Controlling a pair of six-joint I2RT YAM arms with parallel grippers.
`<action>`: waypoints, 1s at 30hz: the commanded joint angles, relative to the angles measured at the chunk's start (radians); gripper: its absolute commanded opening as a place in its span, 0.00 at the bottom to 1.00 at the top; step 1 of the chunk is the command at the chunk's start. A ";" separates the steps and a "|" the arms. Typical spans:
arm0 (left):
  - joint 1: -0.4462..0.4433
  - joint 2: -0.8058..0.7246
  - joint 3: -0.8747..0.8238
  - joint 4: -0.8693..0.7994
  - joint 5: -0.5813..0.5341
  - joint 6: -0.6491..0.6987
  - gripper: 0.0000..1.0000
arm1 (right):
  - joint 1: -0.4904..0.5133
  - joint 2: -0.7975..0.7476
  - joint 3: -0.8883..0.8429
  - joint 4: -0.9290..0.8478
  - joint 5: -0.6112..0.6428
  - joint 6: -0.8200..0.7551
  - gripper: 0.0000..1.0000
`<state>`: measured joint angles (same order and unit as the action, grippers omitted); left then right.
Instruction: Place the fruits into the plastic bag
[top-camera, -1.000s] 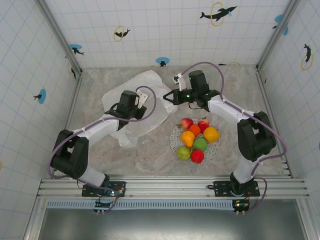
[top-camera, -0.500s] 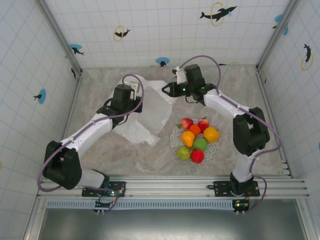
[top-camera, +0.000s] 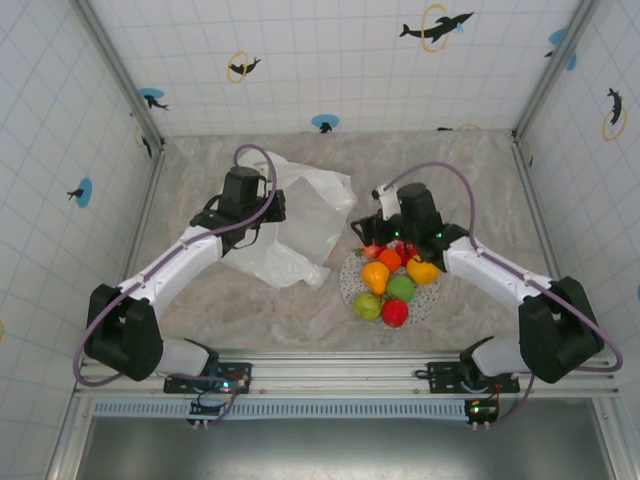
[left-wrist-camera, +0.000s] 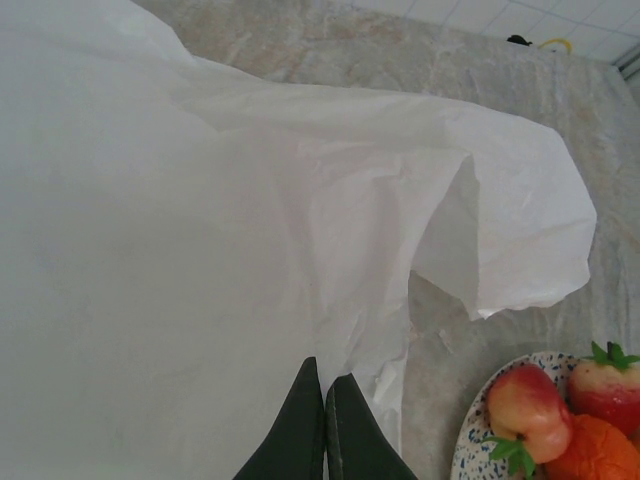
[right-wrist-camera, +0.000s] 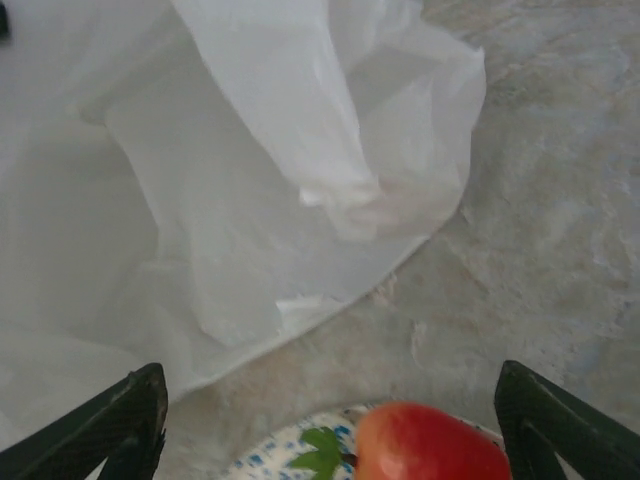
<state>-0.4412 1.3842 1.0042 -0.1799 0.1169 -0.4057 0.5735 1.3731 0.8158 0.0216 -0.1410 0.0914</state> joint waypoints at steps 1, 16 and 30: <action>0.006 -0.025 0.033 -0.030 0.039 -0.030 0.00 | 0.051 0.015 -0.049 0.164 0.157 -0.120 0.89; 0.007 -0.051 -0.007 -0.112 -0.010 0.086 0.00 | 0.082 0.442 0.190 0.441 0.313 -0.225 0.79; -0.044 -0.093 -0.143 -0.092 -0.213 0.292 0.20 | 0.132 0.275 0.215 0.239 0.141 0.016 0.06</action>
<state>-0.4778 1.3167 0.8818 -0.2832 -0.0185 -0.1764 0.7017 1.6958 0.9833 0.2996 0.0544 0.0071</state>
